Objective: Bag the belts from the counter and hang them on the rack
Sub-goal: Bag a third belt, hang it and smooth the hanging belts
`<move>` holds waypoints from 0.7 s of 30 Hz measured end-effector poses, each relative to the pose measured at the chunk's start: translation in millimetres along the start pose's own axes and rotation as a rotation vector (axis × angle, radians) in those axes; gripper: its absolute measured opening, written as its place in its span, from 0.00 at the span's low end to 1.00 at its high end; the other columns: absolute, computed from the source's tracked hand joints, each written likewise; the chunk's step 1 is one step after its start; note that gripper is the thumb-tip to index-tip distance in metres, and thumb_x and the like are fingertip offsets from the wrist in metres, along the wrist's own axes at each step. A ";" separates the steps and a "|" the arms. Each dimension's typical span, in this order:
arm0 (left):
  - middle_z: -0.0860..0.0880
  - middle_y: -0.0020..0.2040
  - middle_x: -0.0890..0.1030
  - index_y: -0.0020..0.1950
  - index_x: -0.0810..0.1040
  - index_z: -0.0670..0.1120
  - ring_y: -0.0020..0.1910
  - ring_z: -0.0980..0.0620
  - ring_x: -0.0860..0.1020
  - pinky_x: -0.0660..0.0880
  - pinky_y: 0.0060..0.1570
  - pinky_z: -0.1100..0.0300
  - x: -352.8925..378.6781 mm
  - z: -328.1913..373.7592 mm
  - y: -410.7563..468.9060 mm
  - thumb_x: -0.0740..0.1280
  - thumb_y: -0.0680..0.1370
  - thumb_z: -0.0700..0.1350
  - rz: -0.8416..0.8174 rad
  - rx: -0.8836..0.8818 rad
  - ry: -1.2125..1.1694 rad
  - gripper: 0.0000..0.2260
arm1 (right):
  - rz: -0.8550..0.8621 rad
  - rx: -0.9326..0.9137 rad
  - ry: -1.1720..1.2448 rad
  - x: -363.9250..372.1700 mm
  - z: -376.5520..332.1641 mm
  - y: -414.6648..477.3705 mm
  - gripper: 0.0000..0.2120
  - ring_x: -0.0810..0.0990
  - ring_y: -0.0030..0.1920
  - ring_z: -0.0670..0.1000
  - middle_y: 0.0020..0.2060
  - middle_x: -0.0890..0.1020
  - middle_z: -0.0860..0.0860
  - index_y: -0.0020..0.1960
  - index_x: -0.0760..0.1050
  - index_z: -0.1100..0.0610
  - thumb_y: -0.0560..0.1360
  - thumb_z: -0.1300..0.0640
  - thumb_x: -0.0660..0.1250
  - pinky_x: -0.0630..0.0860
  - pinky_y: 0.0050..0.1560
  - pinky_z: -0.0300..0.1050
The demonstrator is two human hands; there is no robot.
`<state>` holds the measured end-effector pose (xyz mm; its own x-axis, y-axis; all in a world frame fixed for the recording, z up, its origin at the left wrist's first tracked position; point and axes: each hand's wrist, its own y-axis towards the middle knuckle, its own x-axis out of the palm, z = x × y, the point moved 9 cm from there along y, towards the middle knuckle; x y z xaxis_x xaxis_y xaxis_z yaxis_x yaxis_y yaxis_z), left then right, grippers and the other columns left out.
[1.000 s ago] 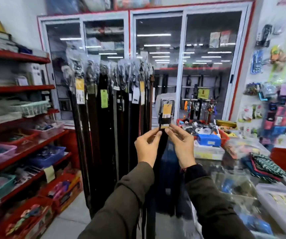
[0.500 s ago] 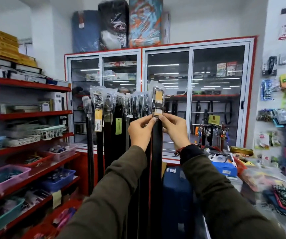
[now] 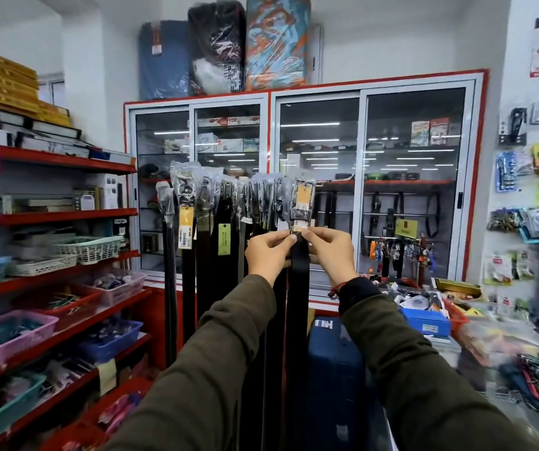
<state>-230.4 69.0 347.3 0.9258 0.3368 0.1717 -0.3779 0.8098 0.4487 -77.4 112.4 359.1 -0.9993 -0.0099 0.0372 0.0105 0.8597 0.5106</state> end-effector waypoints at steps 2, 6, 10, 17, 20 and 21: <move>0.41 0.52 0.85 0.61 0.81 0.38 0.57 0.40 0.84 0.84 0.47 0.51 0.7 -7.8 -0.4 0.72 0.77 0.38 -0.001 -0.018 -0.001 0.13 | -0.013 0.019 -0.002 0.5 6.3 -1.6 0.12 0.87 0.51 0.63 0.49 0.87 0.61 0.55 0.84 0.60 0.74 0.56 0.73 0.84 0.51 0.65; 0.43 0.51 0.87 0.58 0.85 0.44 0.54 0.44 0.85 0.84 0.52 0.44 2.4 -9.7 -0.4 0.75 0.75 0.44 0.041 0.054 0.008 0.12 | 0.052 -0.080 0.023 -5.9 5.7 -3.9 0.13 0.86 0.53 0.55 0.50 0.88 0.54 0.52 0.86 0.51 0.71 0.47 0.73 0.83 0.55 0.60; 0.50 0.49 0.88 0.54 0.85 0.55 0.51 0.51 0.86 0.83 0.54 0.44 5.0 -8.1 -2.1 0.75 0.68 0.56 0.064 0.168 0.067 0.15 | 0.077 -0.147 0.064 -10.1 -1.6 -10.3 0.05 0.86 0.48 0.49 0.46 0.87 0.50 0.47 0.84 0.45 0.75 0.55 0.73 0.84 0.55 0.55; 0.46 0.49 0.88 0.57 0.86 0.44 0.47 0.50 0.87 0.84 0.51 0.43 6.0 -3.9 -5.8 0.75 0.75 0.44 0.121 0.263 0.052 0.11 | 0.119 -0.189 0.180 -17.7 -3.1 -8.7 0.06 0.84 0.41 0.41 0.42 0.85 0.47 0.50 0.84 0.53 0.76 0.62 0.72 0.82 0.45 0.38; 0.49 0.46 0.88 0.55 0.86 0.45 0.47 0.49 0.87 0.84 0.50 0.45 7.4 9.0 0.5 0.75 0.75 0.44 0.121 0.267 0.036 0.10 | 0.104 -0.205 0.173 -14.1 -13.7 1.5 0.08 0.85 0.42 0.43 0.43 0.87 0.49 0.45 0.83 0.46 0.75 0.59 0.72 0.84 0.52 0.50; 0.49 0.45 0.88 0.55 0.86 0.44 0.46 0.49 0.87 0.84 0.49 0.47 7.6 12.9 3.3 0.75 0.75 0.43 0.120 0.264 0.024 0.10 | 0.103 -0.200 0.163 -12.5 -15.2 6.2 0.08 0.85 0.43 0.44 0.43 0.87 0.50 0.44 0.84 0.45 0.75 0.58 0.73 0.84 0.53 0.53</move>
<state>-224.4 68.1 361.4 0.8731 0.4364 0.2175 -0.4651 0.6116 0.6400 -64.3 110.1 374.9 -0.9735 -0.0233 0.2274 0.1355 0.7425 0.6560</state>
